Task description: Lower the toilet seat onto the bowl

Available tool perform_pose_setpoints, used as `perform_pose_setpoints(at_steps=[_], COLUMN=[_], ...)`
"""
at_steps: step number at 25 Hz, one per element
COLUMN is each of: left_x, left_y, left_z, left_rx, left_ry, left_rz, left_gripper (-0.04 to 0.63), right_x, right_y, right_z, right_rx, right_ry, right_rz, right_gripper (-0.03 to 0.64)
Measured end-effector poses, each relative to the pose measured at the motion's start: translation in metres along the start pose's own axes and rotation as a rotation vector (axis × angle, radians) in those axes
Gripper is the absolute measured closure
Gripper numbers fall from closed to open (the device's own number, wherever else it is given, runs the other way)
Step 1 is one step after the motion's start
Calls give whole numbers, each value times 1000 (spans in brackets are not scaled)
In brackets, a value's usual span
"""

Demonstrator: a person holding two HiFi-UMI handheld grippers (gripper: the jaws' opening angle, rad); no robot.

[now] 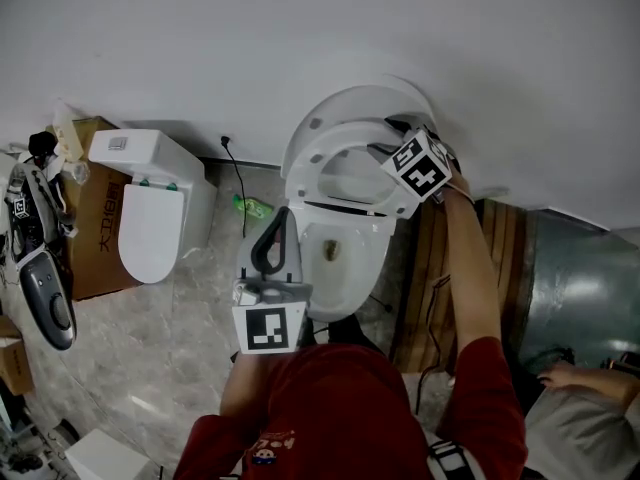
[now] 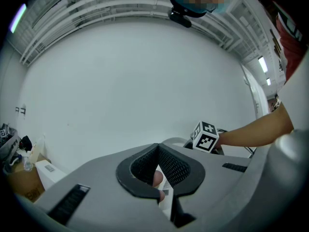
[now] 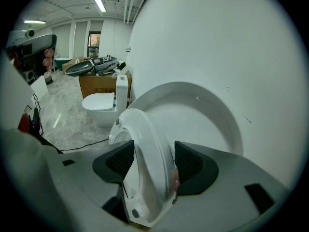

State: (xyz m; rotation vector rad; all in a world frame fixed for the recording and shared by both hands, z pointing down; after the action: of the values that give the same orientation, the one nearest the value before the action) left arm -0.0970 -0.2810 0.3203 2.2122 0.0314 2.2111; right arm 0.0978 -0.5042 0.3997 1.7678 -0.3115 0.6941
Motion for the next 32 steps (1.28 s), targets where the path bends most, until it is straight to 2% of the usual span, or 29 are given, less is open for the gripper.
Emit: perform_pose_setpoints(at_steps=[12, 20, 21, 32], left_x=[-2, -7, -8, -10], left_y=[-1, -9, -10, -20], left_z=[-4, -5, -5, 1], left_rx=[-2, -4, -2, -14], left_ry=[0, -8, -9, -7], left_rz=[6, 21, 25, 32], left_gripper=[586, 586, 586, 586], right_x=[0, -2, -2, -1], right_y=[-9, -24, -27, -36], right_z=[-22, -48, -52, -88], right_rx=[-46, -99, -107, -161], right_ry=[-67, -114, -118, -176], right_rz=[-27, -60, -65, -99], right_gripper=[377, 409, 443, 465])
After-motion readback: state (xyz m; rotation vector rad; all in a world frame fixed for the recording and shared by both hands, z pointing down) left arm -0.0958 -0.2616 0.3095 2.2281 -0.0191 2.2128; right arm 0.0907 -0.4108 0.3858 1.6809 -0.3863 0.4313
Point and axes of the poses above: the fingertips, and each gripper's own axes: y forward along the fingers, z to its right, x out of its underside, the point moved 8 cm from there along -y, backward along the fingers, and after that the axes turned 13 degrees about -x, right-handed, at the moved point
